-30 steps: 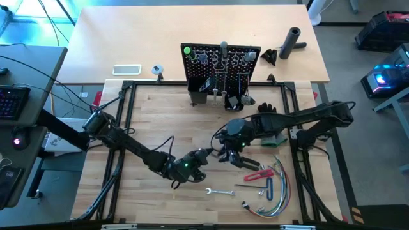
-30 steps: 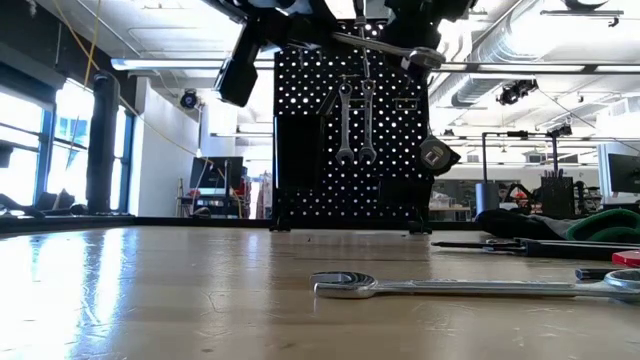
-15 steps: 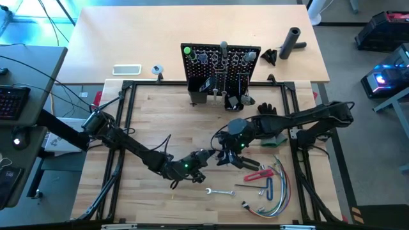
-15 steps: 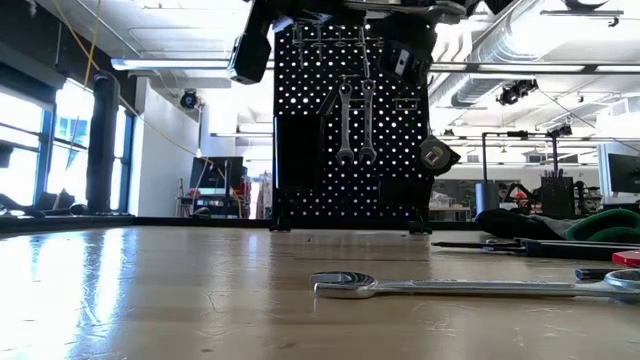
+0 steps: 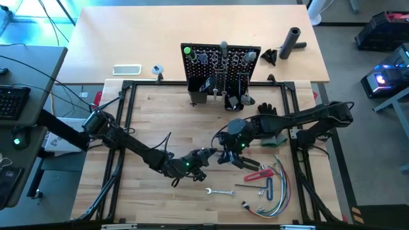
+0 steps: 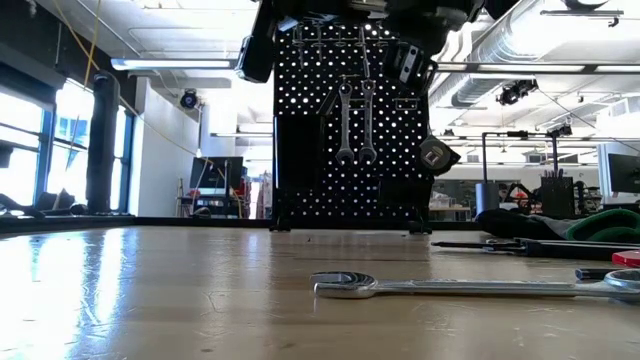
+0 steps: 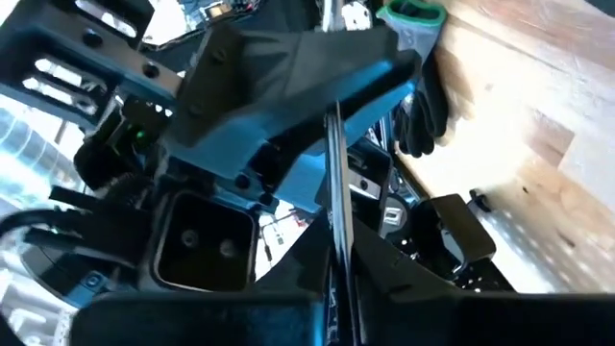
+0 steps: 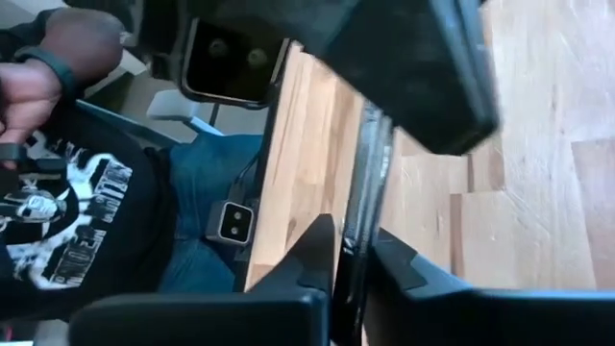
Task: Hang tools onto peg board
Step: Hang the silver wrench on the peg board
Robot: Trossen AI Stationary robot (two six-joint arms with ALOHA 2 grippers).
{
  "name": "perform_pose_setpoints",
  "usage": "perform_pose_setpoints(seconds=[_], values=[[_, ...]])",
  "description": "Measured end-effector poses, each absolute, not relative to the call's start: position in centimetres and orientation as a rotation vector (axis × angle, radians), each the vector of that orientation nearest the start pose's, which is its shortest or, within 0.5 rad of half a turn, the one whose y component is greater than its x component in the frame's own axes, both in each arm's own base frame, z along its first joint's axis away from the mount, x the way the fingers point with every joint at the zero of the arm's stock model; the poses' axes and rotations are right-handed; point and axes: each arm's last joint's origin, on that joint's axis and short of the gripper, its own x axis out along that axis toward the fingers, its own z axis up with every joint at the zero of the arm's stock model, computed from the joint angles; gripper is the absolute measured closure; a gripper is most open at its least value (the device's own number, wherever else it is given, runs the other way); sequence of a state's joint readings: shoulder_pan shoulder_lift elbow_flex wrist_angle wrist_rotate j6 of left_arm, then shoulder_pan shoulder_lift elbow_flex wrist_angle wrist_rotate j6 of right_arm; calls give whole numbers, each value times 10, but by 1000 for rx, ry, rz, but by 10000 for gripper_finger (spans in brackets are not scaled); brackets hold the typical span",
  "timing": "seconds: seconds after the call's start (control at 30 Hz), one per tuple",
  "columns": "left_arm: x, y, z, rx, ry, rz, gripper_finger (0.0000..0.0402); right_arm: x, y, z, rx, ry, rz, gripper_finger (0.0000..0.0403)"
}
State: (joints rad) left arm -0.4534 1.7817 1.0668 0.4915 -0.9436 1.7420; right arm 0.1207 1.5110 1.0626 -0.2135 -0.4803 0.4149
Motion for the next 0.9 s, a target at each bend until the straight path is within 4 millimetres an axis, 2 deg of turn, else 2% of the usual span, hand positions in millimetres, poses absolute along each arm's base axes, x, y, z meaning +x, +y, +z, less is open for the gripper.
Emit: perform_pose_setpoints(seconds=[0.27, 0.6, 0.8, 0.9], values=[[354, -147, 227, 1803, 533, 198, 360, 320, 52, 255, 459, 782, 427, 397], [356, -144, 230, 1720, 526, 264, 309, 318, 51, 257, 412, 781, 392, 400], [358, -130, 232, 1670, 629, 388, 279, 304, 51, 272, 389, 767, 394, 402], [356, -126, 240, 1643, 625, 414, 268, 294, 48, 281, 378, 761, 344, 402]])
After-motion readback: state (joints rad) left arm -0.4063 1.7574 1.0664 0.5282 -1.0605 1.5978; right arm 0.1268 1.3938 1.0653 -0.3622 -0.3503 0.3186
